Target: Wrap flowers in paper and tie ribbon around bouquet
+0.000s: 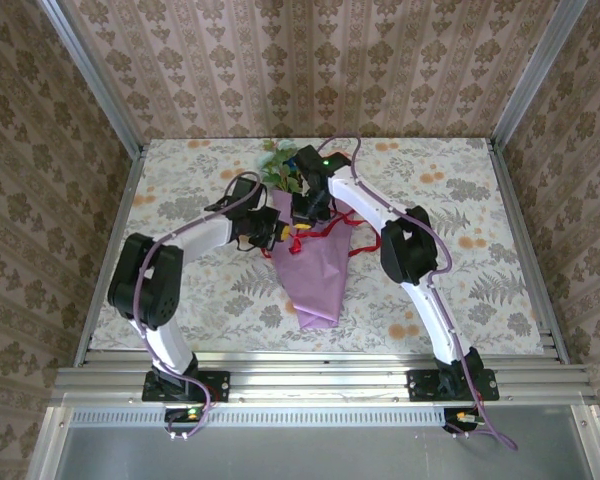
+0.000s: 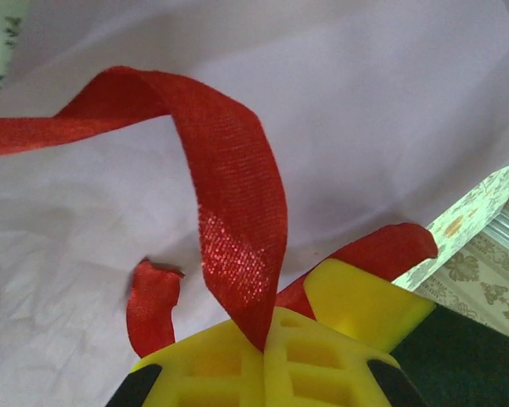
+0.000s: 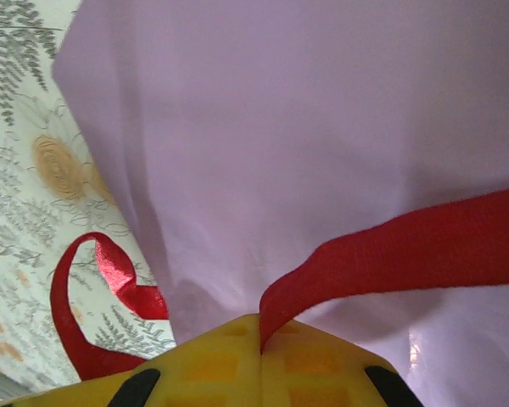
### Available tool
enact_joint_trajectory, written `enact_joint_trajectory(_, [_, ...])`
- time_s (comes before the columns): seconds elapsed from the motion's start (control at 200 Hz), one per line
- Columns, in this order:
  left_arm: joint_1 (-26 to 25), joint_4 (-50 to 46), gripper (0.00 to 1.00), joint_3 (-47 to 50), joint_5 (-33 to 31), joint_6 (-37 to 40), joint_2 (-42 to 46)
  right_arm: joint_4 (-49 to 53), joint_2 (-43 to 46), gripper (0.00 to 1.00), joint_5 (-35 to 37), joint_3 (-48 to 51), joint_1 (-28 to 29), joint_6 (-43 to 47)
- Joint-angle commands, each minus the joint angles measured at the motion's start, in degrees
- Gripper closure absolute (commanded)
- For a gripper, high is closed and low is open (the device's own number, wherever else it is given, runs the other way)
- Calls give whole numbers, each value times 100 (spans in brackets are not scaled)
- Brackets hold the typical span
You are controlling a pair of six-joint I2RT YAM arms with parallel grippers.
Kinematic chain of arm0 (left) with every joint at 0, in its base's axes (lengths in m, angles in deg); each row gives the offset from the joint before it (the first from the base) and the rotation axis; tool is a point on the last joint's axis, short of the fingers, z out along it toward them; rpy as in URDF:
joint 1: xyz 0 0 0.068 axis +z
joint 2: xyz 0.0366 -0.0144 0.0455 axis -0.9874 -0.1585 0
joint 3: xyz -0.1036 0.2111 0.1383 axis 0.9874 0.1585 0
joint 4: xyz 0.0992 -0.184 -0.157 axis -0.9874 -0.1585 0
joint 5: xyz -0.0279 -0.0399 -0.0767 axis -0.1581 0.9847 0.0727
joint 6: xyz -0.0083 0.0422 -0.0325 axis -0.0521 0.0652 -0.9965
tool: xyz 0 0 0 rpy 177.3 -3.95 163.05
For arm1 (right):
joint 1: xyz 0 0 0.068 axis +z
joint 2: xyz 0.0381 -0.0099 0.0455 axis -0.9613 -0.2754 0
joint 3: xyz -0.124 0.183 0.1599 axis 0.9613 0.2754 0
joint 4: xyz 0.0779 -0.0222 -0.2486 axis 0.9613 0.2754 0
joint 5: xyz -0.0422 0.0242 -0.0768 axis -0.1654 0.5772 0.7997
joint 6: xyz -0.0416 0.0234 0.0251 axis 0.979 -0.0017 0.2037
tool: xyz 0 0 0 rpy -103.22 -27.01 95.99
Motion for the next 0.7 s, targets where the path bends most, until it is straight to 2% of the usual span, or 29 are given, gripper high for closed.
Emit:
enact_joint_trajectory(0.0, [185,139,100,-353,137,319,-316,468,-174,98,458,-430,-66,23])
enact_joint_trajectory(0.07, [211,183,100,-530,218,393,-537,517,-252,92,538,-545,-79,-35])
enact_joint_trajectory(0.23, [244,322,100,-748,296,440,-859,533,-98,67,629,-581,-75,-102])
enact_joint_trajectory(0.35, [275,332,100,-999,388,670,-1125,474,228,59,787,-572,-96,-175])
enact_joint_trajectory(0.39, [284,292,95,-1087,436,790,-1214,473,333,57,834,-568,-117,-221])
enact_joint_trajectory(0.56, [317,-358,61,-1406,318,1602,-1173,496,864,55,1096,-273,-276,-393])
enact_joint_trajectory(0.64, [317,-880,53,-1487,63,2183,-939,181,1330,55,1103,388,-441,-528])
enact_joint_trajectory(0.695, [307,-1097,50,-1447,-32,2539,-760,-169,1705,55,1031,979,-582,-633])
